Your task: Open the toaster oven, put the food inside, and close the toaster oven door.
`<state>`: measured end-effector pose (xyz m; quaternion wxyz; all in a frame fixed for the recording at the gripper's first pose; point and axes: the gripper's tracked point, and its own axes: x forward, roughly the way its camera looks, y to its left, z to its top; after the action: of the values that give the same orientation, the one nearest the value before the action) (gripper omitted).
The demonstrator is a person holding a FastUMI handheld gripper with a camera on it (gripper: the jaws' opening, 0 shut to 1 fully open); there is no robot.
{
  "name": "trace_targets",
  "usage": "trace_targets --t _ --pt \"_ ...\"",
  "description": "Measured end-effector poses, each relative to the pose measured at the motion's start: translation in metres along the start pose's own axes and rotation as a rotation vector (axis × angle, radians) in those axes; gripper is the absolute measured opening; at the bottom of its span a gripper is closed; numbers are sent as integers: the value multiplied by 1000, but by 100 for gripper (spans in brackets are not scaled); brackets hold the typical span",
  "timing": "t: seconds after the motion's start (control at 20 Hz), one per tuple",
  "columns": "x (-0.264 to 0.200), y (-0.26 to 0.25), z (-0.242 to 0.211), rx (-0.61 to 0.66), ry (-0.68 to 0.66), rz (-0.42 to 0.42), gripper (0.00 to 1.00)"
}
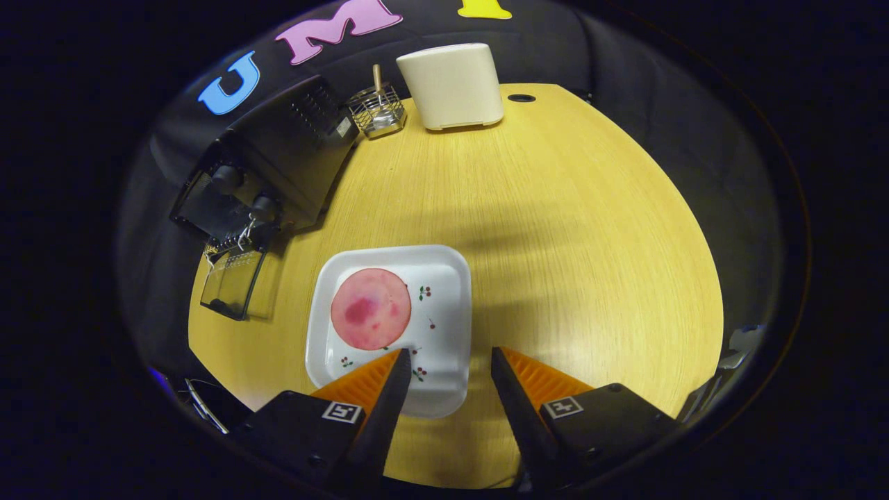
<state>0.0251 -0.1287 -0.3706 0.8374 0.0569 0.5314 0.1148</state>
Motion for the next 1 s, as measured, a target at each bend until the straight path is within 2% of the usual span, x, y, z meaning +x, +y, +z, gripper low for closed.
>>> trace_targets --t 0.1,0.2,0.4,0.55,0.6,0.75,1.0 --pt "2 5 -4 -11 27 11 78" --pt "4 0 -5 -22 45 -22 62" --pt "4 -14 -3 8 44 -88 22" --pt "3 -14 -1 29 59 -82 15" --pt "5 -12 -2 50 63 -57 15" --pt "6 -7 1 134 63 23 6" --pt "3 -9 -6 284 107 84 5"
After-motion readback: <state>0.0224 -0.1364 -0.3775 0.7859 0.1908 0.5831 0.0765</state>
